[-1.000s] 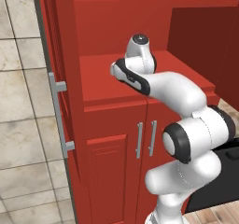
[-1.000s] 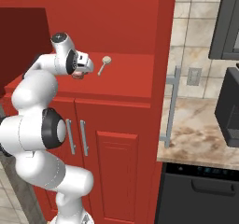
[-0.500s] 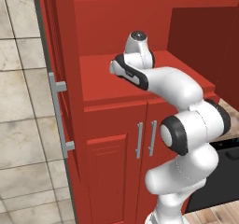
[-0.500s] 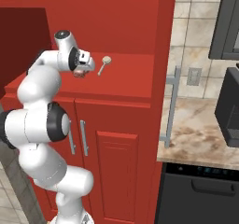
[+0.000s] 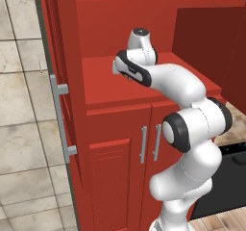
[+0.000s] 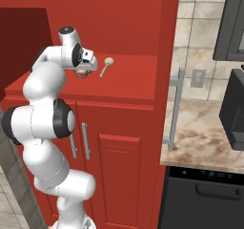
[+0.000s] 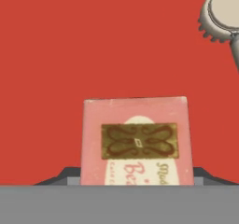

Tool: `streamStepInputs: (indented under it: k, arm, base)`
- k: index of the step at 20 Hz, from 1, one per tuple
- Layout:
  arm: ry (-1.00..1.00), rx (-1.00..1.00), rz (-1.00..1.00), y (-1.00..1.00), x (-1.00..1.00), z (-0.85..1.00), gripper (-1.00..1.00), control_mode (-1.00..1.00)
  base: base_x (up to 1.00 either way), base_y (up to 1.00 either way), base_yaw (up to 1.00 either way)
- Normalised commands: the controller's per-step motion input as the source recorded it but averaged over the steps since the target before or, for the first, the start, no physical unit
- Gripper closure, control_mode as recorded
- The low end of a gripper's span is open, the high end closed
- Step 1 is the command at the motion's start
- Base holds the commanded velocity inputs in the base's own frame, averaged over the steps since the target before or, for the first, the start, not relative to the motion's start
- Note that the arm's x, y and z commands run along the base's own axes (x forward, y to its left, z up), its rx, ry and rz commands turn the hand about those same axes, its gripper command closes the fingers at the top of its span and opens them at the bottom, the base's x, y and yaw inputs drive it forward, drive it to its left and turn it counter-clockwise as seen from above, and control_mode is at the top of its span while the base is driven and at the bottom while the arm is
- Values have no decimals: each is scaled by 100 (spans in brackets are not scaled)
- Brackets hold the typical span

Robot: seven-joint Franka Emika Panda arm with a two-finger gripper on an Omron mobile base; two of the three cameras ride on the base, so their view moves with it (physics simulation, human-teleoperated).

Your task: Pick up the bar soap and dish brush from the sink, and place them back in the cabinet, and close the cabinet doors.

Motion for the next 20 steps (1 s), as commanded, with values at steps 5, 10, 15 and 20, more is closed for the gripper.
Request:
streamStepInputs:
  k: [5,10,15,20]
  arm:
    - [2,0,0,0,3,0,100,-100]
    - [0,0,0,0,2,0,100,-100]
    - [0,0,0,0,0,-4,100,-100]
    - [0,0,0,0,0,-12,-100,-100]
  base:
    - [0,0,0]
    - [0,0,0]
    - [0,0,0]
    - [0,0,0]
